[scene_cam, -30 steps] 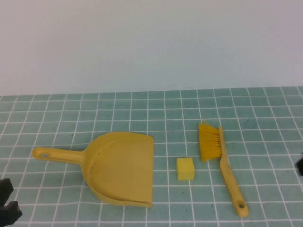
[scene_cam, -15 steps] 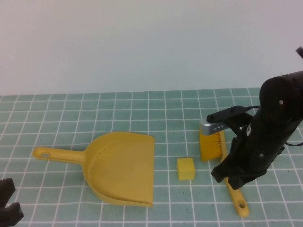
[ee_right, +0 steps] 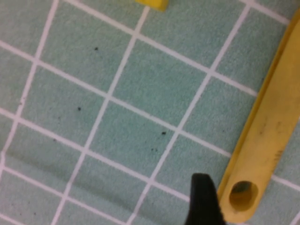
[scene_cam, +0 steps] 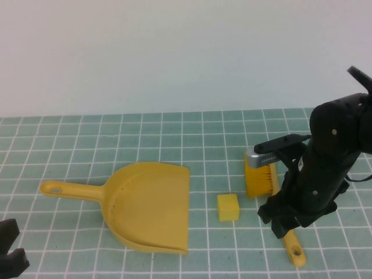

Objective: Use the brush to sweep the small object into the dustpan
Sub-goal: Pick up the broom from the table

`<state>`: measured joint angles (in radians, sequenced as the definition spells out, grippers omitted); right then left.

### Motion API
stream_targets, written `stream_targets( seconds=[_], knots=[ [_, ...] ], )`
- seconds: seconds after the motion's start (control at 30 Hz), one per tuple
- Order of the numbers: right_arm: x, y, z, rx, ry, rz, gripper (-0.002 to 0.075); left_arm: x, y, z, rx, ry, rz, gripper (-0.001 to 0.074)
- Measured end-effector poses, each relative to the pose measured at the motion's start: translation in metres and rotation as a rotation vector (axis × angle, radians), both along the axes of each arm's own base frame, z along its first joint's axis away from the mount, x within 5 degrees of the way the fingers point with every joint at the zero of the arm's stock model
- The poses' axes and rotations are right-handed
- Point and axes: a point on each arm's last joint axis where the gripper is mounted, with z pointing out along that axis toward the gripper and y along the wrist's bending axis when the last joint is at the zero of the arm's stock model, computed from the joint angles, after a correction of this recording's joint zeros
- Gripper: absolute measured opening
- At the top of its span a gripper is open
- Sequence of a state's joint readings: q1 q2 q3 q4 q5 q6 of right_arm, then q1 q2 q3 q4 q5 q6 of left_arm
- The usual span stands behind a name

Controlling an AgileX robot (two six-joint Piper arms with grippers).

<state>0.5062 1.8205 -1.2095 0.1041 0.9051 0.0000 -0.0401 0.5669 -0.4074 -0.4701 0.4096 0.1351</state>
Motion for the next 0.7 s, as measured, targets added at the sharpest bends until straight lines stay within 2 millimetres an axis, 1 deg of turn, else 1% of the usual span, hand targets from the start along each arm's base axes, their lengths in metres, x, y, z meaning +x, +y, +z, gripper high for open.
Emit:
stream_targets(
  seconds=[0.13, 0.33, 0.47, 0.57, 0.7],
  knots=[
    [0.004, -0.001, -0.009, -0.033, -0.006, -0.027, 0.0450, 0.000, 0.000, 0.000, -0.001, 0.000, -0.003, 0.0000],
    [0.009, -0.002, -0.022, -0.067, -0.005, -0.026, 0.0452, 0.000, 0.000, 0.000, -0.001, 0.000, -0.003, 0.0000],
    [0.011, -0.001, -0.034, -0.078, 0.012, -0.039, 0.0449, 0.000, 0.000, 0.000, -0.001, -0.001, -0.003, 0.0000],
    [0.012, 0.000, -0.042, -0.089, 0.032, -0.051, 0.0425, 0.000, 0.000, 0.000, -0.001, -0.001, -0.003, 0.0000],
    [0.013, 0.000, -0.047, -0.095, 0.042, -0.059, 0.0367, 0.000, 0.000, 0.000, -0.001, 0.001, -0.003, 0.0000]
  ],
)
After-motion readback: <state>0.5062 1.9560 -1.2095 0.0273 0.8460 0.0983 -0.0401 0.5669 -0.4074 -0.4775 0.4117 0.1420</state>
